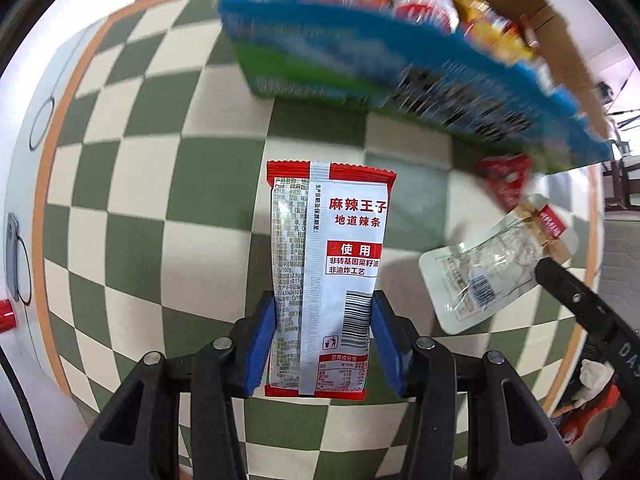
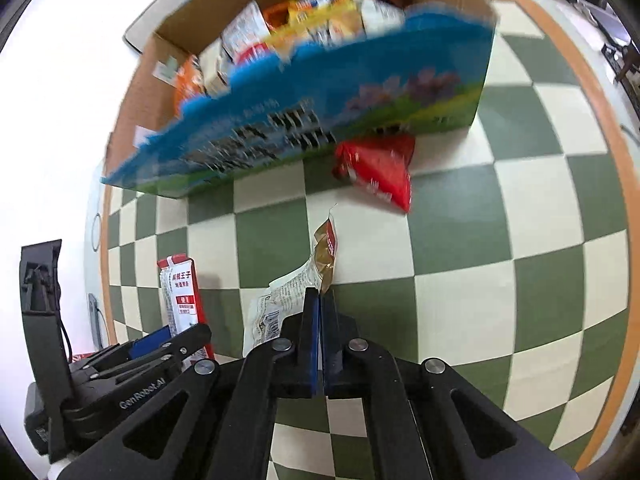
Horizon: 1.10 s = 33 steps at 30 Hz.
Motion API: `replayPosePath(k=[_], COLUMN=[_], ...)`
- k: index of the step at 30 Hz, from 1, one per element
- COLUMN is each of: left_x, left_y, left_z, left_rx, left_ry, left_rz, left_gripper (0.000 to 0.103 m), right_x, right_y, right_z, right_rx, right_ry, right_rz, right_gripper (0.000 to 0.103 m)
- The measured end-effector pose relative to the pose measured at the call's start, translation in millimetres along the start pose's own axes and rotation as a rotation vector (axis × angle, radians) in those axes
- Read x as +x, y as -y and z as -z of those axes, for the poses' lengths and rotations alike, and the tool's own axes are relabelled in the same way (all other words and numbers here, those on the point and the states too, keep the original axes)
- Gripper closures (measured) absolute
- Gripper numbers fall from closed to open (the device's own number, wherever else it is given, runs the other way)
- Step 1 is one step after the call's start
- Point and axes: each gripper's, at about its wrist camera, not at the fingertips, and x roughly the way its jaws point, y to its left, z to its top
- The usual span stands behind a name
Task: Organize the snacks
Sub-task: 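Carry both packets into the box and open both tools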
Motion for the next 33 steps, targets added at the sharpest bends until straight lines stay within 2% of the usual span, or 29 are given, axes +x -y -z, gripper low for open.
replayPosePath(k=[7,11,15,18,23,27,33], left_x=[-91.3,-113.6,-134.6,-135.3,-127.4,-107.1,-63.6], left_y=[9.7,24.6,37.4,38.0,34.2,24.2,11.1], left_z=[-13.6,-32.1,-64.5,-93.3,-138.8,-172.7,-194.2], left_rx=[0.074,0.114,0.157,0.177,0.194,0.179,0.141], left_ry=[0.135,0.180,0.220,0.225,0.214,0.156,0.045], left_rz=[0.061,0.093,0.095,0.088,0.030,0.006,-0.042], left_gripper=[0.059,0.059,0.059,0.059,0.059,0.059,0.057], right_x=[-58.6,-90.3,-116.1,-131.2,-136.5,-127.8,-100.5], right_y=[-17.1,-30.4,-43.0,-46.8,-43.6,-30.3,-9.2], right_z=[-5.9,-16.5,-36.5,-54.3,-86.8,-110.6,-137.1], right_rx=[-0.032,-0.039,-0.046,-0.053,-0.042,0.006,0.078], right_ry=[0.084,0.144,0.197,0.239,0.284,0.288,0.258], right_rz=[-0.059,-0.094,-0.125,-0.120,-0.085,-0.069,-0.039], right_gripper=[0.102,0.102,0.102,0.102,0.102,0.102,0.102])
